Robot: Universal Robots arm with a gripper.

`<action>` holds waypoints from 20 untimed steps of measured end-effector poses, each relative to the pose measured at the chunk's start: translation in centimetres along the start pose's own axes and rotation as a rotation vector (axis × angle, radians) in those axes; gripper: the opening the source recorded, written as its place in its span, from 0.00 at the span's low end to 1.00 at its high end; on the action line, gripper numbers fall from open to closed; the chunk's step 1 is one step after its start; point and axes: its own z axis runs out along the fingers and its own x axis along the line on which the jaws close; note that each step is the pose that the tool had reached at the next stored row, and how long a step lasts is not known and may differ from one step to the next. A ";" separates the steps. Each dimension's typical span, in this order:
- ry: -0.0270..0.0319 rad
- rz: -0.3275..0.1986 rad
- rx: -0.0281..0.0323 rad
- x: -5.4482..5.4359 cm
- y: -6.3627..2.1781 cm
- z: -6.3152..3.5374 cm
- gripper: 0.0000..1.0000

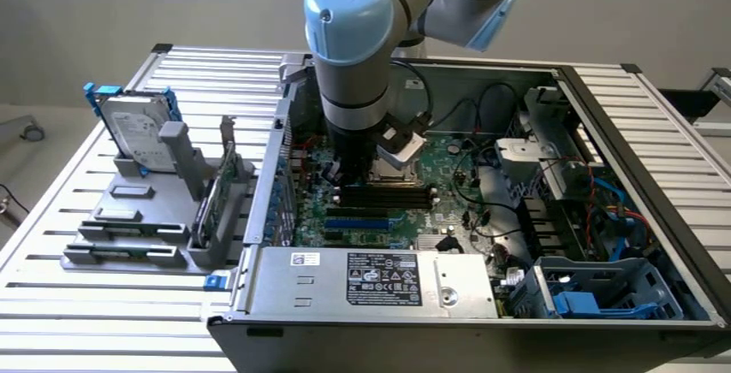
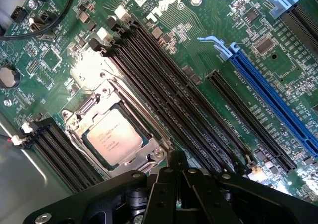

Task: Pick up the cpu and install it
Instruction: 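Install the first cpu locking lever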

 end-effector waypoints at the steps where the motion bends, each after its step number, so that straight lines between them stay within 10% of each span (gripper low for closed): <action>1: 0.0000 0.000 -0.0001 0.0 0.00 0.00 0.11; 20: -0.0075 0.003 -0.0079 0.3 -0.12 -1.17 0.11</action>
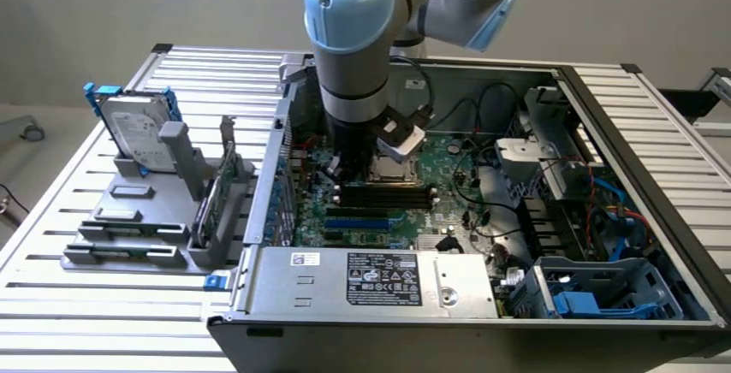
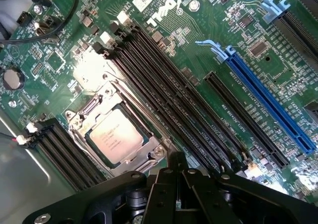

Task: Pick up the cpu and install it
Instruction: 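Install the first cpu locking lever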

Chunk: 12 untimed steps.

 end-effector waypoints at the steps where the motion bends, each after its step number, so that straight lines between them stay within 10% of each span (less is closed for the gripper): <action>1: -0.0002 0.000 0.0000 0.1 -0.03 -0.28 0.11; 12: -0.0156 -0.047 0.0190 1.3 -1.18 -0.59 0.11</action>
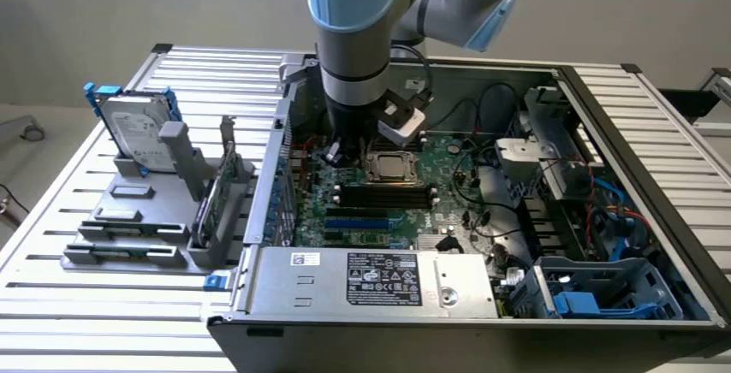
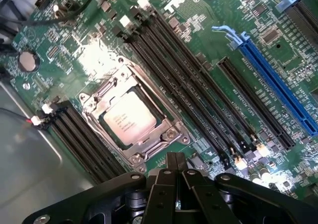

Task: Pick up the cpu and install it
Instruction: 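Install the first cpu locking lever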

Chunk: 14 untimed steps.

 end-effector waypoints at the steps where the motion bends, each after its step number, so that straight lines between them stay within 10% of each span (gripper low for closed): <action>1: -0.0017 -0.012 0.0022 0.0 -0.05 0.01 0.11; 14: -0.0314 -0.175 0.0254 0.5 -0.50 -0.41 0.11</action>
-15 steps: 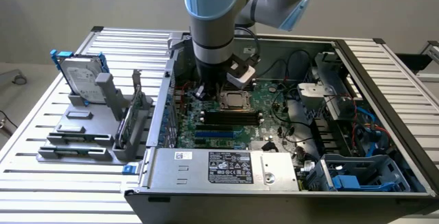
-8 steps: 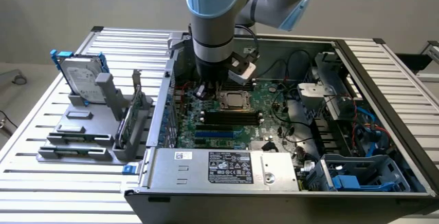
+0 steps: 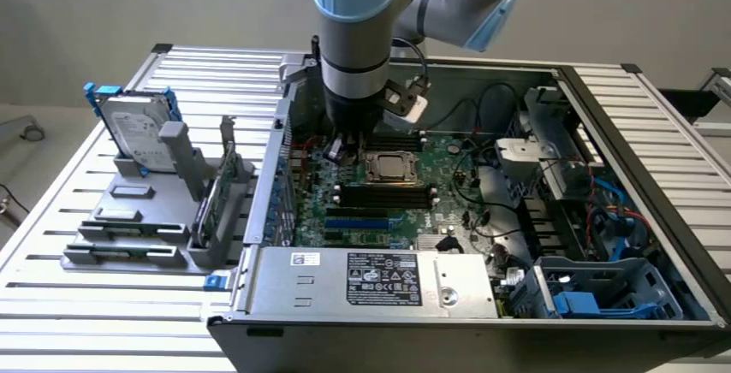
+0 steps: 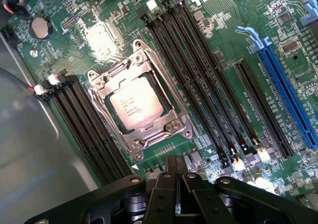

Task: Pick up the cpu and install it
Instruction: 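Install the first cpu locking lever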

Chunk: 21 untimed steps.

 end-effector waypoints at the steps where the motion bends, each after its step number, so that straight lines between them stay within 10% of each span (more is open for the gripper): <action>1: -0.0037 -0.012 0.0007 0.0 -0.04 -0.08 0.11; 8: -0.0326 -0.091 0.0038 0.3 -0.26 -0.55 0.11; 15: -0.0424 -0.184 0.0151 0.4 -0.32 -0.68 0.11; 21: -0.0387 -0.247 -0.0165 0.5 -0.37 -0.66 0.11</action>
